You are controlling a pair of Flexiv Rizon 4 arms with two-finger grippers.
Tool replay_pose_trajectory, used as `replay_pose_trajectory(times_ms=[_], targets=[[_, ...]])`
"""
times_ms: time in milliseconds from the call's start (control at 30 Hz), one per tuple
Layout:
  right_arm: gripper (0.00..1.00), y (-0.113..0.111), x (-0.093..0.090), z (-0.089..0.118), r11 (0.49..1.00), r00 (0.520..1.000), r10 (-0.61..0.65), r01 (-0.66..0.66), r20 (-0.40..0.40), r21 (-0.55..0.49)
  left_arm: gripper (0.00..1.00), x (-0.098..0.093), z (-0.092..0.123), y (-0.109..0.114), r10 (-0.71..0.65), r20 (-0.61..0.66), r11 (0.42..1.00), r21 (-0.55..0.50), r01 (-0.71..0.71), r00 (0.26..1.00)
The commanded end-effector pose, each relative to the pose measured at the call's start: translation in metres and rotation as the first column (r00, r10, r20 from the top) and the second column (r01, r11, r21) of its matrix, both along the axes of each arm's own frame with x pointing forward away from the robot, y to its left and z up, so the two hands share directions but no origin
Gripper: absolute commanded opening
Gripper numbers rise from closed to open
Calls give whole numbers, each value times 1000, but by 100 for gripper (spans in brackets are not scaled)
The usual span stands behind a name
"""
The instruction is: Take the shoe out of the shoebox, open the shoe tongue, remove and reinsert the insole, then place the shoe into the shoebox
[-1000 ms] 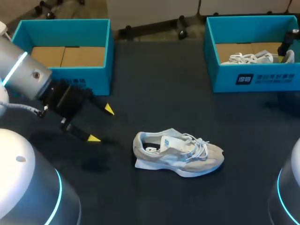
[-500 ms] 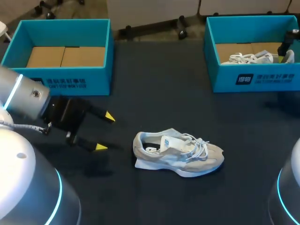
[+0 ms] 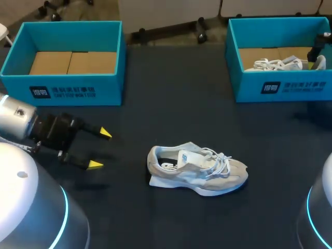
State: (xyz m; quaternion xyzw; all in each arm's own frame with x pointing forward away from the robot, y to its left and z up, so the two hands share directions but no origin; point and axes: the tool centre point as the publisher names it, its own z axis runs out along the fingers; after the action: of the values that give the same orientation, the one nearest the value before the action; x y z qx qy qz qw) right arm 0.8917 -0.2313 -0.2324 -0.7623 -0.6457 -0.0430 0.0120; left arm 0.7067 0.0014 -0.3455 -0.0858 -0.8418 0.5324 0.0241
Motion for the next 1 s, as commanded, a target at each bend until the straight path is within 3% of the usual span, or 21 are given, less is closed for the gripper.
replay_pose_trajectory(times_ms=[33,167,600,1000], targets=[[100,0,0,0,1000,1000,-1,1,0,0,100,24,-35,21,-117,-92,971,-220,94,989],[100,0,0,0,1000,1000,-1,1,0,0,100,22,-41,25,-79,-122,973,-228,49,989],[100,0,0,0,1000,1000,-1,1,0,0,100,11,-45,10,-11,-140,967,-255,-25,990],[100,0,0,0,1000,1000,-1,1,0,0,100,-5,-40,-25,26,-153,967,-245,-63,988]])
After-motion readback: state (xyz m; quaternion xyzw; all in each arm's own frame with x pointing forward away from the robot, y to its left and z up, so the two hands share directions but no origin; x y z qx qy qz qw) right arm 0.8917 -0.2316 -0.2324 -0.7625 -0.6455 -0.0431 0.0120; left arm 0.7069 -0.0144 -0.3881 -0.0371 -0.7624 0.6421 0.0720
